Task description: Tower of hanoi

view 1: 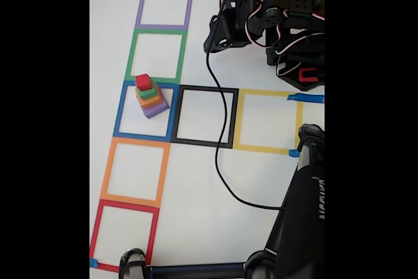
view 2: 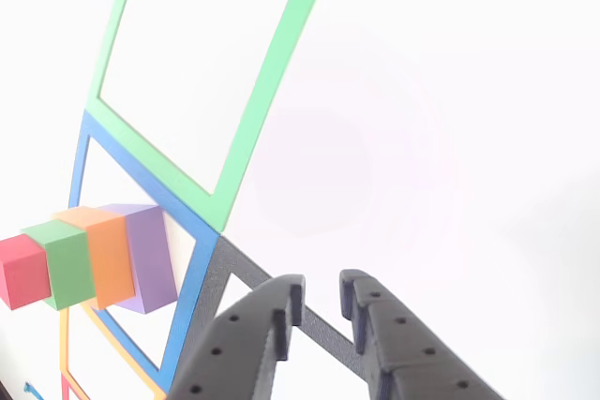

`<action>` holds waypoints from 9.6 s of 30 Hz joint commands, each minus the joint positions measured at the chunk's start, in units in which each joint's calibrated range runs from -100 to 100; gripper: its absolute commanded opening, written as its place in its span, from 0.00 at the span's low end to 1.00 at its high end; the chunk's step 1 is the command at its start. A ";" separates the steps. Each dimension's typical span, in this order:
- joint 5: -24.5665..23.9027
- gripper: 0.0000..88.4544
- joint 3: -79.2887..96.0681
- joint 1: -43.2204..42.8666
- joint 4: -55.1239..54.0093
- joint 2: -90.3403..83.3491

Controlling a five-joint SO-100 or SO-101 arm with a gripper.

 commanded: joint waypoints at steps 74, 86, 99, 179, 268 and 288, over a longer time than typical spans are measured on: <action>-37.30 0.00 7.47 6.40 1.81 -1.44; -37.30 0.00 7.47 6.40 1.81 -1.44; -37.30 0.00 7.47 6.40 1.81 -1.44; -37.30 0.00 7.47 6.40 1.81 -1.44; -37.30 0.00 7.47 6.40 1.81 -1.44; -37.30 0.00 7.47 6.40 1.81 -1.44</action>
